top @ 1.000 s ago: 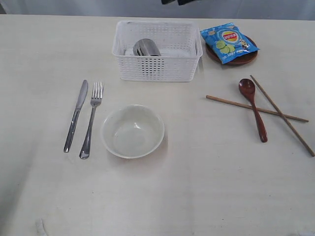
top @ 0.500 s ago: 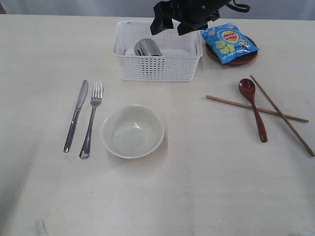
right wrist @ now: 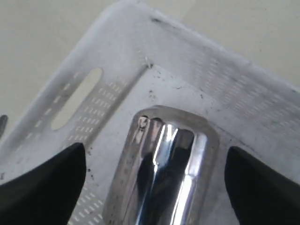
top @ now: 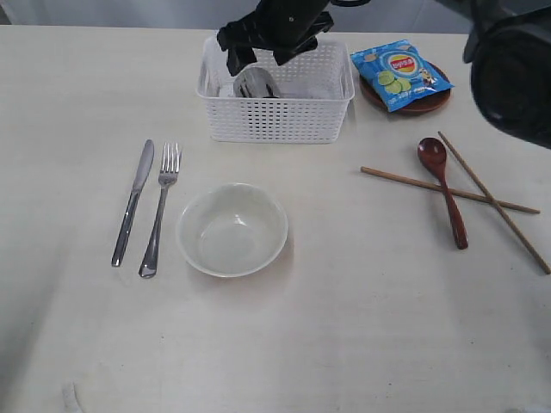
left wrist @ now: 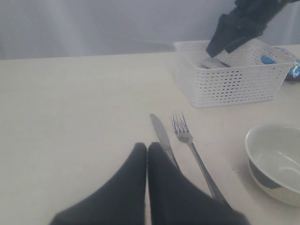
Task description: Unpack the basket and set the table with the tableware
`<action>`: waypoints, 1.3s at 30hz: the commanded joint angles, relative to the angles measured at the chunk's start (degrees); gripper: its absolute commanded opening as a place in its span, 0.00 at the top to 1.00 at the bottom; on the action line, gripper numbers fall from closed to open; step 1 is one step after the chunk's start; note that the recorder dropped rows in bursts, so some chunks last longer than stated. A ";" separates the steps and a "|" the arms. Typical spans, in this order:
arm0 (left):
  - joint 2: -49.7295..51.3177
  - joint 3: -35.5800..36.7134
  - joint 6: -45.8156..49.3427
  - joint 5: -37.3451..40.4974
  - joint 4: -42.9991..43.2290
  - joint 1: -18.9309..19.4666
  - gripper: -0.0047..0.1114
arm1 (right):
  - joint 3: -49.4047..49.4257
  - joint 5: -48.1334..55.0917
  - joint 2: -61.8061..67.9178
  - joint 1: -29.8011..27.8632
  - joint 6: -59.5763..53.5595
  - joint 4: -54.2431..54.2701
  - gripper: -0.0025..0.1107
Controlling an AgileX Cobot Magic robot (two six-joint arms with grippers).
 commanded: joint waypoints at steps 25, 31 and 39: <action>-0.19 0.18 0.02 -0.10 0.15 -0.33 0.96 | -12.53 6.25 7.13 0.64 3.28 -4.48 0.98; -0.19 0.18 0.02 -0.10 0.15 -0.33 0.96 | -19.76 13.89 5.27 0.51 2.60 -4.74 0.98; -0.19 0.18 0.02 -0.10 0.15 -0.33 0.96 | -21.76 15.80 -0.97 -0.46 2.60 -6.43 0.98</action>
